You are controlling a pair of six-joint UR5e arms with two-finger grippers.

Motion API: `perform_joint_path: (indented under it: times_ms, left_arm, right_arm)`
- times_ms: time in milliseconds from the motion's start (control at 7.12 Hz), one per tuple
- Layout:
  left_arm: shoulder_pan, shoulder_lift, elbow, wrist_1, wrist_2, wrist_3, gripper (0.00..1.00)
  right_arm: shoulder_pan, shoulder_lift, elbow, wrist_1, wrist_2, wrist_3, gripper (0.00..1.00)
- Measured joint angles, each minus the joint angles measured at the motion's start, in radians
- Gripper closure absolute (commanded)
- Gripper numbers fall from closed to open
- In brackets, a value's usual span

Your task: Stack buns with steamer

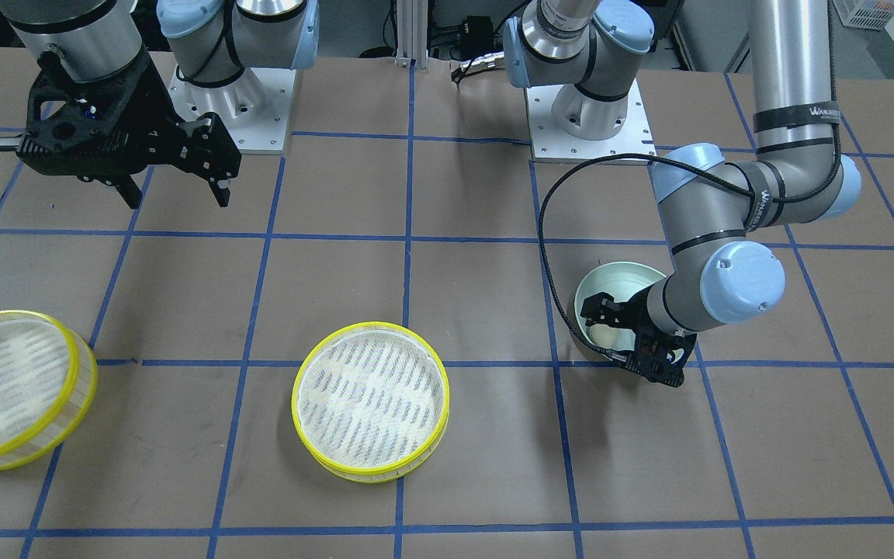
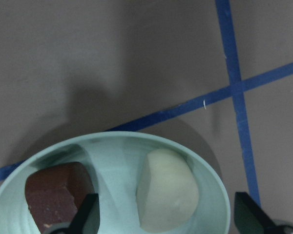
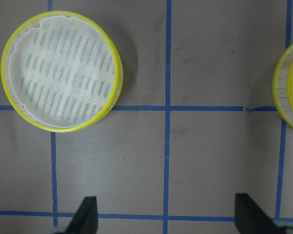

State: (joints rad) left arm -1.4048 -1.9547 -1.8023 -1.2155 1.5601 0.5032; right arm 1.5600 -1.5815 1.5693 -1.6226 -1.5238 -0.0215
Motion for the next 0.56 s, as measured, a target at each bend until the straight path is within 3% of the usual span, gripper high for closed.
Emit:
perform_joint_path:
  times_ms: [140,281,562]
  left_arm:
    - [0.0,-0.016,-0.001,0.016,0.005,0.014,0.87]
    - [0.001,-0.025,-0.001,0.019,0.022,0.02,1.0]
    - [0.002,-0.031,-0.001,0.009,0.045,0.006,1.0]
  right_arm:
    - [0.0,0.0,0.0,-0.001,0.001,0.0,0.0]
    - [0.0,0.0,0.0,-0.002,0.002,-0.012,0.0]
    - [-0.002,0.003,-0.001,-0.004,-0.002,-0.072,0.0]
